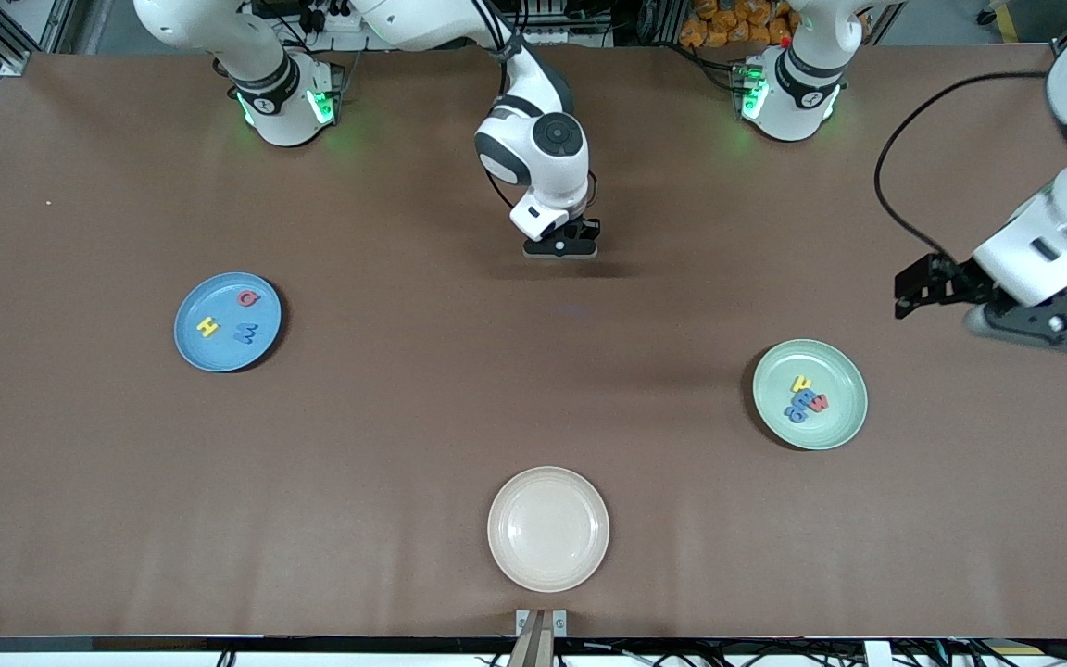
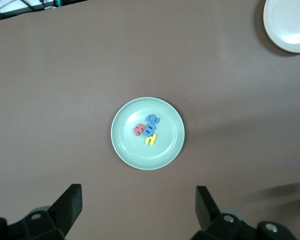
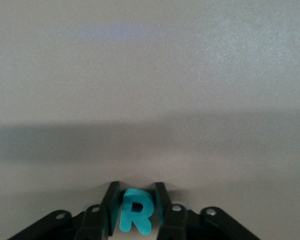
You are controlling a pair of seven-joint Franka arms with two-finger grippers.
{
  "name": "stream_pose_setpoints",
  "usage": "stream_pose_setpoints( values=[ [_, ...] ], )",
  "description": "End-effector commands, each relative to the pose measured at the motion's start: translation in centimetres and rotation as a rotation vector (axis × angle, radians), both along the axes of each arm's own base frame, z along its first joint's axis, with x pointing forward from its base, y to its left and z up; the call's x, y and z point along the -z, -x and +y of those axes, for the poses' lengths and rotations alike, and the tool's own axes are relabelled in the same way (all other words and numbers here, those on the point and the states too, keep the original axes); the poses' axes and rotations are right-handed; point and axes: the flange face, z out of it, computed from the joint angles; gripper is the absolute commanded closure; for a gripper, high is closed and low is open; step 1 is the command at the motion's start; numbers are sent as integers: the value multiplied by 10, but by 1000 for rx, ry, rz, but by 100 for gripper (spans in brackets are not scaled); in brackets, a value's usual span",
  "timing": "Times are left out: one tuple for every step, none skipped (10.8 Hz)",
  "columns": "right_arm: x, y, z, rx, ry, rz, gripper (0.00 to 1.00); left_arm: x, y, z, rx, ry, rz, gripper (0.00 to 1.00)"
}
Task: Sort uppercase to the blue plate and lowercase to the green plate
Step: 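Release the E on the green plate while the right gripper lifts R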
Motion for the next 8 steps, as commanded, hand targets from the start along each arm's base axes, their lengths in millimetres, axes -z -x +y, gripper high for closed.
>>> stream_pose_setpoints(
  values=[
    [14, 1, 0, 7, 21, -2, 73, -22, 27, -9, -70, 15, 13, 0],
    [14, 2, 0, 6, 22, 0, 74, -31, 38, -17, -94, 11, 34, 0],
    [15, 2, 0, 6, 24, 0, 76, -37, 45, -17, -151, 11, 49, 0],
    [14, 0, -1, 7, 24, 0, 77, -39, 46, -16, -159, 12, 49, 0],
    [13, 0, -1, 4, 23, -1, 77, -38, 46, -12, -161, 11, 58, 0],
    [12, -1, -2, -2, 22, -1, 78, -39, 47, -9, -165, 11, 66, 0],
    [9, -13, -8, -37, 20, -6, 78, -47, 50, -7, -166, 9, 76, 0],
    [7, -35, -23, -71, 33, 1, 79, -59, 53, -4, -166, 3, 100, 0]
  ],
)
